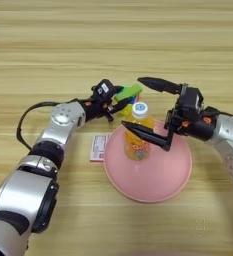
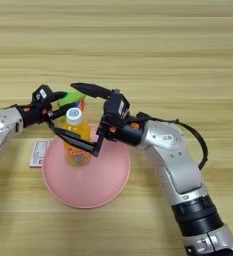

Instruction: Move the objects on the table

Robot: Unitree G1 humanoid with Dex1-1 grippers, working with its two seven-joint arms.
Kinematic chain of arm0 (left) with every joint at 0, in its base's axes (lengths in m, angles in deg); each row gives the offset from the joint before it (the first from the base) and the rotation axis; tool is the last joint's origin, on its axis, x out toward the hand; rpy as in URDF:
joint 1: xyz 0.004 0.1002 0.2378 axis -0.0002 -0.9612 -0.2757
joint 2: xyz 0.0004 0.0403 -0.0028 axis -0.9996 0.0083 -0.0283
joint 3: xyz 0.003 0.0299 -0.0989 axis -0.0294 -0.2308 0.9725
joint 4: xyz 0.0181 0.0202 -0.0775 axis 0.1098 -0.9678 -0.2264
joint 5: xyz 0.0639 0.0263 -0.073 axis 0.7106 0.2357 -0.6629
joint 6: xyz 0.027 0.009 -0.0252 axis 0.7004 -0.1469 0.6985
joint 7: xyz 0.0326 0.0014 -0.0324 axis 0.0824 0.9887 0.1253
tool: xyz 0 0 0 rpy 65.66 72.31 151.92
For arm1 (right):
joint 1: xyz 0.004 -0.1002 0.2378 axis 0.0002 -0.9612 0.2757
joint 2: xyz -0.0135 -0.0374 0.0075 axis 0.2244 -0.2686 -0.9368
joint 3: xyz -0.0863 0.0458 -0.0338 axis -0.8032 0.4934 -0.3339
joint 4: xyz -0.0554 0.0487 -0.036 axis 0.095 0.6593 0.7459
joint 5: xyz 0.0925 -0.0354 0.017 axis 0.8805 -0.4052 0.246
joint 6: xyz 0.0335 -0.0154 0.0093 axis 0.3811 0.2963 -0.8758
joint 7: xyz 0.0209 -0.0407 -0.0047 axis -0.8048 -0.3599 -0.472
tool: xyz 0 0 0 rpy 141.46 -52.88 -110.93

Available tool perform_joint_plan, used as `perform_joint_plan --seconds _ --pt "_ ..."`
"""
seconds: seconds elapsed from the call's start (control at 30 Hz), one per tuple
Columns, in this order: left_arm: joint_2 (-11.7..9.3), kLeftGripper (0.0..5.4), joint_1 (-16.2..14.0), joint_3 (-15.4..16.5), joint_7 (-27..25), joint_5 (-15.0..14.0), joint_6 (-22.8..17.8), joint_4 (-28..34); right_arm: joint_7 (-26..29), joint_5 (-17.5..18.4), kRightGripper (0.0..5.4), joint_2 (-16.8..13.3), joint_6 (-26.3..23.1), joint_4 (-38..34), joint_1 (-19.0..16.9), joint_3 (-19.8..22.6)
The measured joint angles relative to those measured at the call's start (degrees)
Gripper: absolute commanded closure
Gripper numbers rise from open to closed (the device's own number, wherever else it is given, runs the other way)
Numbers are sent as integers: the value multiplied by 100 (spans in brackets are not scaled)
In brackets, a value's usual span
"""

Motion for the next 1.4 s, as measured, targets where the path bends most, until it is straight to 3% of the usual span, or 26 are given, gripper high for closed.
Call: perform_joint_plan --seconds 1.0,1.27,1.4 --pt "-33 14 -140 89 0 -17 49 214 0 -2 0 39 1 7 -9 0" --pt "-133 3 -348 193 29 -28 183 741 0 -4 0 54 2 8 -9 0" --pt "-245 3 -603 253 -35 -163 163 1558 0 -9 0 64 5 14 -10 1"
